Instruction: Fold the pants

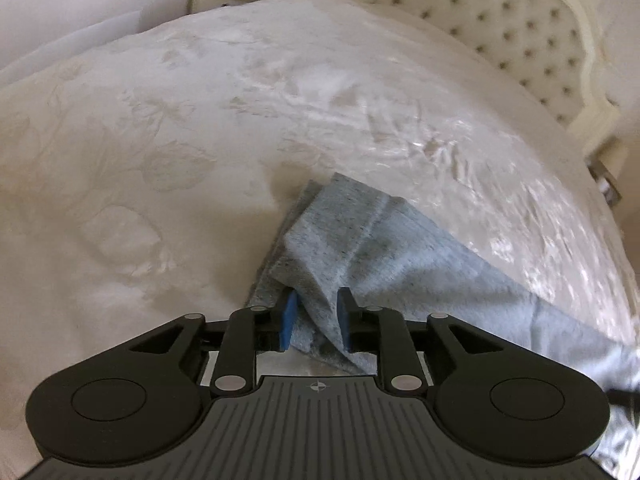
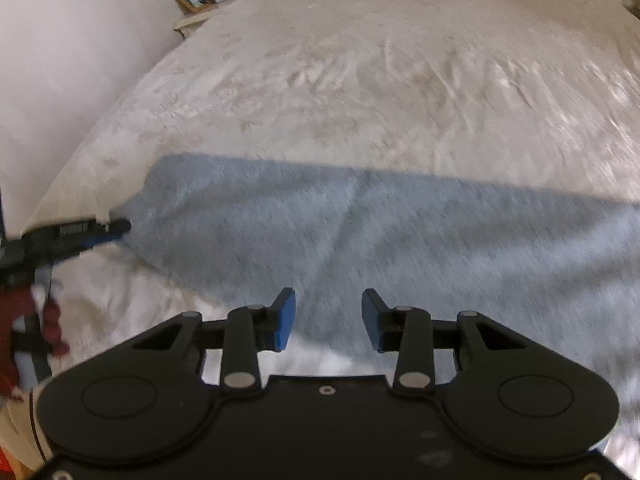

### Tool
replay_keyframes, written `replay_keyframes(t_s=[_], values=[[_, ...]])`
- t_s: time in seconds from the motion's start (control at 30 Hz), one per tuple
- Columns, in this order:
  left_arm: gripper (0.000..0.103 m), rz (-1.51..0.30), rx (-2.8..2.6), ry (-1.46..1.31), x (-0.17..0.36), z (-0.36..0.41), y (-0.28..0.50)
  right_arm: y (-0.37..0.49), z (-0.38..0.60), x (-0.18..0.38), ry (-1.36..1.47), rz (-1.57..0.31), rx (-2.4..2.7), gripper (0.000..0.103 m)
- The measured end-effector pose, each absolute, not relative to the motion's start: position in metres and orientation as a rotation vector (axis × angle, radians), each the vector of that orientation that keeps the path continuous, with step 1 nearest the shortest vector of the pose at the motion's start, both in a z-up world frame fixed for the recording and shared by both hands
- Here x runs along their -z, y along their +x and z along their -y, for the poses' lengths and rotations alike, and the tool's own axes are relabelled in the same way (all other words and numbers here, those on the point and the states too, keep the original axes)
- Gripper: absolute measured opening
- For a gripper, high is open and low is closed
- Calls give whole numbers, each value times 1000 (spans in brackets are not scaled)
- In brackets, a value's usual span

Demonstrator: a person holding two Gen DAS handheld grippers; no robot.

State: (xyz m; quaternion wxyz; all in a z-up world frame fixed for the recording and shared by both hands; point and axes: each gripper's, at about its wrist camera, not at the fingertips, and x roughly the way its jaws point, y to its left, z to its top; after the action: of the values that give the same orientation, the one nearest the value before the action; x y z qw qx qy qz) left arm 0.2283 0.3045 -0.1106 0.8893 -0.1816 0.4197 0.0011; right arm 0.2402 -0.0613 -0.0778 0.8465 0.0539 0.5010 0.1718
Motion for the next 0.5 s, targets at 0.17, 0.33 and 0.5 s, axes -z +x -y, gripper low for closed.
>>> replay_keyframes(t_s=[0.17, 0.33, 0.5], values=[[28, -894, 22, -442, 127, -306, 233, 286, 25, 71, 91, -1031, -447, 40], [28, -848, -45, -544, 132, -318, 234, 331, -29, 65, 20, -1009, -578, 42], [27, -825, -88, -656, 139, -331, 239, 371, -97, 73, -100, -983, -717, 43]])
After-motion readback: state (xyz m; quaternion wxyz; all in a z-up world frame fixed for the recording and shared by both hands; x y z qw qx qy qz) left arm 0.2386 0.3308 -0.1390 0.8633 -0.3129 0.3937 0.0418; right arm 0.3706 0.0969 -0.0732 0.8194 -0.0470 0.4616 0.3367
